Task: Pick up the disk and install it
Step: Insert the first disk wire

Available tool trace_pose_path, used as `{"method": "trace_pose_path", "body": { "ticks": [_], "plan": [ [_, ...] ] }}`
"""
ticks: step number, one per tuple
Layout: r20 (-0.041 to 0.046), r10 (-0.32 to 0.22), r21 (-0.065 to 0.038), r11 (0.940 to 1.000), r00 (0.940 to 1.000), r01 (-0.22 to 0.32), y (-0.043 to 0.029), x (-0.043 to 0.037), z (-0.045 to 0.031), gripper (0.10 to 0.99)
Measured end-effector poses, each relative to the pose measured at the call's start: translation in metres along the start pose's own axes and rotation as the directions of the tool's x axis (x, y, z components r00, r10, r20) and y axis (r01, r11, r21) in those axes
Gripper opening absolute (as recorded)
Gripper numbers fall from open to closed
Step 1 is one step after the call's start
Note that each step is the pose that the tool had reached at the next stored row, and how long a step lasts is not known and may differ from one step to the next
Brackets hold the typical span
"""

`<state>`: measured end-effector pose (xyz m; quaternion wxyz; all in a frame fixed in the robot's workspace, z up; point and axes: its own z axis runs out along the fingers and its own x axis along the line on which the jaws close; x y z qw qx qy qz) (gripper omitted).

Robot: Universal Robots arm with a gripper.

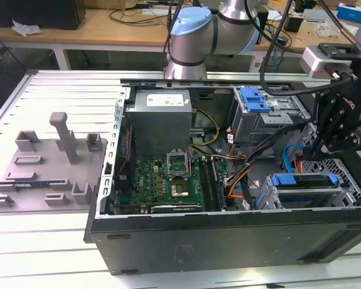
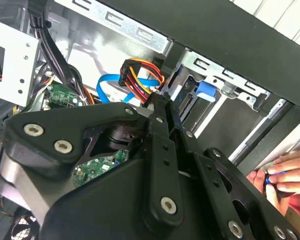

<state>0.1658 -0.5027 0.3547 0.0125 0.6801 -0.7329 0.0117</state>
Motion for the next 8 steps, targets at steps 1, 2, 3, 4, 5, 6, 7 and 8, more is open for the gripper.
{"method": "trace_pose_path", "body": {
  "ticks": [1,2,3,4,5,6,7,8],
  "plan": [
    [0.0,0.0,0.0,1.0,1.0,0.0,0.0,0.0001,0.0,0.169],
    [0.0,0.0,0.0,1.0,1.0,0.0,0.0,0.0002,0.0,0.169],
    [-0.0001,0.0,0.0,1.0,1.0,0.0,-0.0001,0.0006,0.0,0.169],
    [0.0,0.0,0.0,1.0,1.0,0.0,-0.0001,0.0008,0.0001,0.169],
    [-0.0008,0.0,0.0,1.0,1.0,0.0,-0.0001,0.001,-0.0002,0.169],
    [-0.0031,0.0,0.0,1.0,1.0,0.0,-0.0001,0.0013,-0.0006,0.169],
    [-0.005,0.0,0.0,1.0,1.0,0.0,-0.0001,0.0015,-0.0008,0.169],
    [-0.0074,0.0,0.001,1.0,1.0,0.0,-0.0001,0.0017,-0.0011,0.169]
  ]
}}
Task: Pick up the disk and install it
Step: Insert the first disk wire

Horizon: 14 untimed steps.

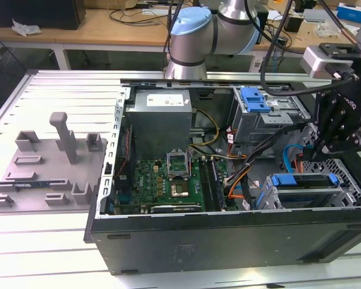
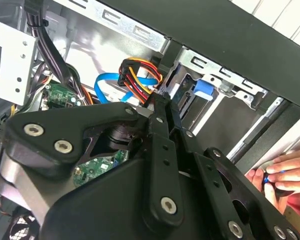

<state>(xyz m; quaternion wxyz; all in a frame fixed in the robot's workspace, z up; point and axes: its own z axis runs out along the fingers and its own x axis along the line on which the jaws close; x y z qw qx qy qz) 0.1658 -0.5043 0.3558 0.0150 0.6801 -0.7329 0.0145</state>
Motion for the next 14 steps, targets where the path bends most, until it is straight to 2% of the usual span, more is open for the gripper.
{"method": "trace_pose_path", "body": {
  "ticks": [3,6,10,14],
  "plan": [
    [-0.0089,0.0,0.001,1.0,1.0,0.0,0.0,0.0006,-0.0005,0.169],
    [-0.0106,0.0,0.001,1.0,0.9999,0.0,-0.0001,0.0013,-0.0004,0.169],
    [-0.0152,0.0,0.001,1.0,0.9999,0.0,-0.0008,0.0102,0.0,0.169],
    [-0.0187,0.0,0.001,1.0,0.9998,0.0,-0.0012,0.0157,0.0002,0.169]
  ]
}}
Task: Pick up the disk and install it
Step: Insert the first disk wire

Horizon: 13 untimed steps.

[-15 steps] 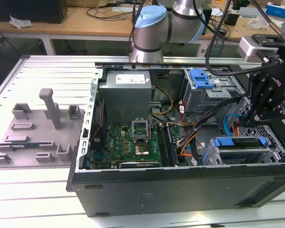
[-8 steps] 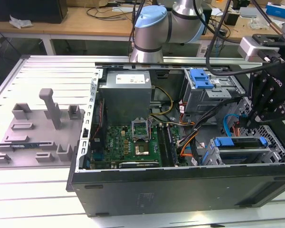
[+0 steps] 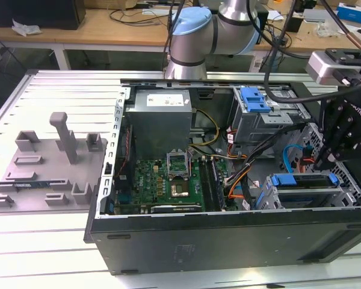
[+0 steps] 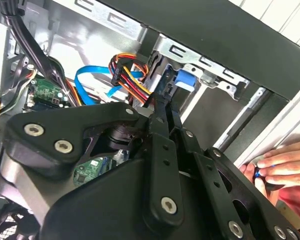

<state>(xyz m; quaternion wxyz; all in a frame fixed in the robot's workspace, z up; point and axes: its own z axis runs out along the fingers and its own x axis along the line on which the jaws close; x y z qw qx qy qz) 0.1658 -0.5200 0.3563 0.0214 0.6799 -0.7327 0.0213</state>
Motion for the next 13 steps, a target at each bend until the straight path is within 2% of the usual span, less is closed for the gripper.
{"method": "trace_pose_path", "body": {
  "ticks": [3,9,13],
  "plan": [
    [-0.0017,0.0,0.0,1.0,1.0,0.0,-0.0002,0.0029,0.0002,0.169],
    [-0.0018,0.0,0.0,1.0,1.0,0.0,-0.0003,0.003,0.0008,0.169],
    [-0.0018,0.0,0.0,1.0,1.0,0.0,-0.0001,-0.0012,0.0012,0.169]
  ]
}}
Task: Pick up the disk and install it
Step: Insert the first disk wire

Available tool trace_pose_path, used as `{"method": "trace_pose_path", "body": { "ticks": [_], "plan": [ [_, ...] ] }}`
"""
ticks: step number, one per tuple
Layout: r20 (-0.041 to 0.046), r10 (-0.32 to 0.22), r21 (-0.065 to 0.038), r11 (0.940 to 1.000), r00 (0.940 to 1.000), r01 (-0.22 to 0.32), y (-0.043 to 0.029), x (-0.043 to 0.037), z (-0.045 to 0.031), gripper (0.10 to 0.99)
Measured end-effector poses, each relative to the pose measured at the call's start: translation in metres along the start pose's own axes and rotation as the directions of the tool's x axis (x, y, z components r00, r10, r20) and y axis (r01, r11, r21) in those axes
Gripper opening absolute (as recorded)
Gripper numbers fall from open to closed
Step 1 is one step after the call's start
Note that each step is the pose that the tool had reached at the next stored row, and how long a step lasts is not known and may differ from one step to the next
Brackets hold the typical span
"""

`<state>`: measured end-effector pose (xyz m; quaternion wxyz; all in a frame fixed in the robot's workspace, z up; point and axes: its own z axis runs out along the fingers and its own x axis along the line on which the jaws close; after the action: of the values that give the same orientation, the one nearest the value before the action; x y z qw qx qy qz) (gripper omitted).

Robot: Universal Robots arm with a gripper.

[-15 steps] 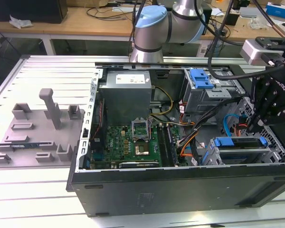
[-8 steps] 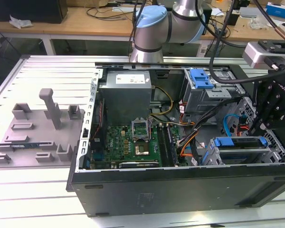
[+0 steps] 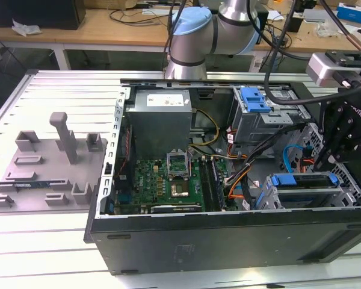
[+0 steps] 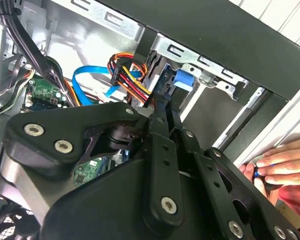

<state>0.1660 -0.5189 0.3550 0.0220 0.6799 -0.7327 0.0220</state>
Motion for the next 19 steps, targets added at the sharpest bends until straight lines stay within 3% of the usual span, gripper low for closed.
{"method": "trace_pose_path", "body": {
  "ticks": [19],
  "plan": [
    [0.0,0.0,0.0,1.0,1.0,0.0,-0.0012,0.0026,0.0015,0.169]
  ]
}}
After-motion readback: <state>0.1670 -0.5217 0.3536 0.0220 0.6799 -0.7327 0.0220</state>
